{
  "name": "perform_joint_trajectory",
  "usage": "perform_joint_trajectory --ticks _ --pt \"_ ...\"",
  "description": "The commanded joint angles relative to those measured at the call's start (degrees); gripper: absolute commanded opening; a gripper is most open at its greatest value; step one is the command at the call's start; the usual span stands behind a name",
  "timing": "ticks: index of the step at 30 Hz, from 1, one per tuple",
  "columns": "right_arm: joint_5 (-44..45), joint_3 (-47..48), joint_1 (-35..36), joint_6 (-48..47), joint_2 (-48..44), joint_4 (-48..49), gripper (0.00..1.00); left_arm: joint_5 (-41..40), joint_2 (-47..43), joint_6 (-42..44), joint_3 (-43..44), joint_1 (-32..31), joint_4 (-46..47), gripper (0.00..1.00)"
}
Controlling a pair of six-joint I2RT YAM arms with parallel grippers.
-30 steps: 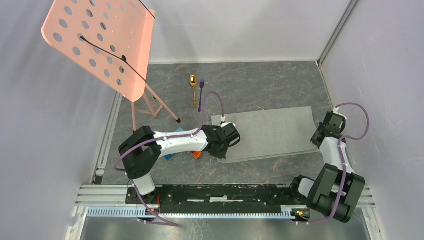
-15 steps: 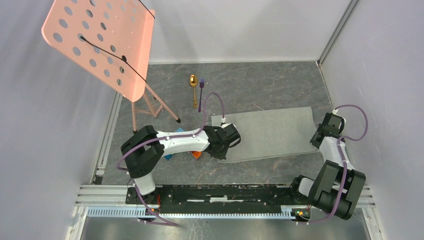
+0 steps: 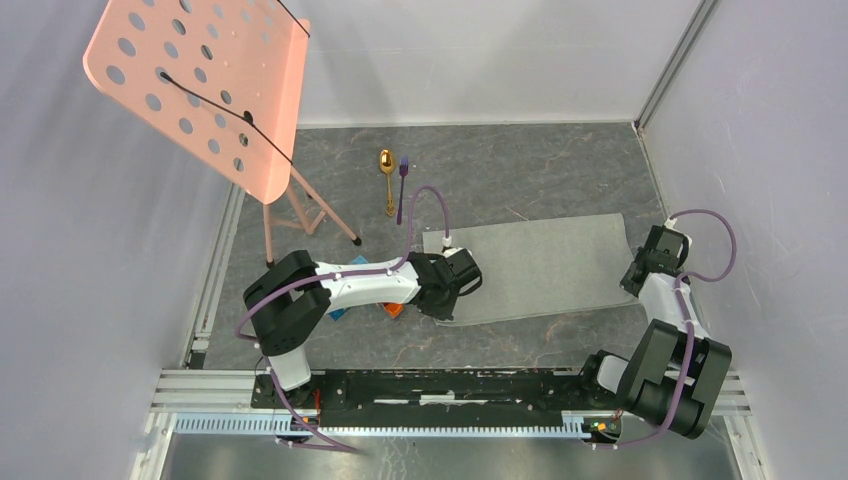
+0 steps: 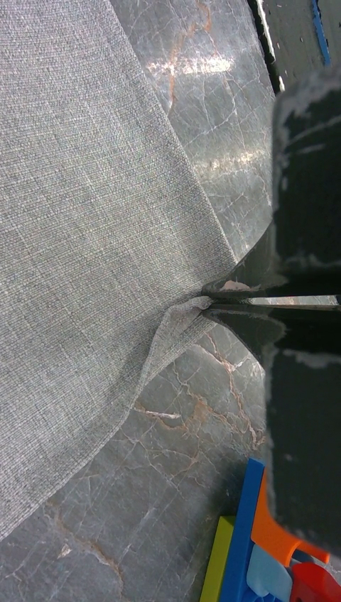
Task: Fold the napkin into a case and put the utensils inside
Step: Fold and flatten the napkin at the center of the board.
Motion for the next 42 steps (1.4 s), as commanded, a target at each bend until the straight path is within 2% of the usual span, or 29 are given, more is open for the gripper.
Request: perform_joint_trajectory --ticks 1,22,24,27,29,38,42 --pt "1.8 -0.2 -0.4 0.7 0.4 2.5 0.0 0.1 -1.0 -2.2 -0.7 -0.5 0.3 0.03" --pt "1.5 0.4 -0.5 0.7 1.8 3.2 0.0 1.1 0.6 -2.4 -0.2 -1.4 0.4 0.07" --pt "1.8 0.2 -0.5 0.8 1.5 3.2 0.03 1.1 0.7 -2.4 -0.2 -1.5 0.3 0.07" --pt "0.8 0.2 -0.5 0.5 1.6 3.6 0.16 1.1 0.5 -2.2 -0.5 -1.6 0.4 0.07" --pt "-0.5 0.4 -0.5 0.2 1.5 3.8 0.22 0.7 -0.6 -1.9 -1.1 -1.8 0.8 0.1" --pt "2.6 2.9 -0.4 -1.2 -8.0 0.8 0.34 3.0 -6.9 -1.0 -2.1 -2.1 2.0 0.44" --pt "-1.6 3.6 0.0 -1.9 -9.7 0.4 0.41 5.1 -10.4 -0.4 -1.1 -2.1 1.1 0.51"
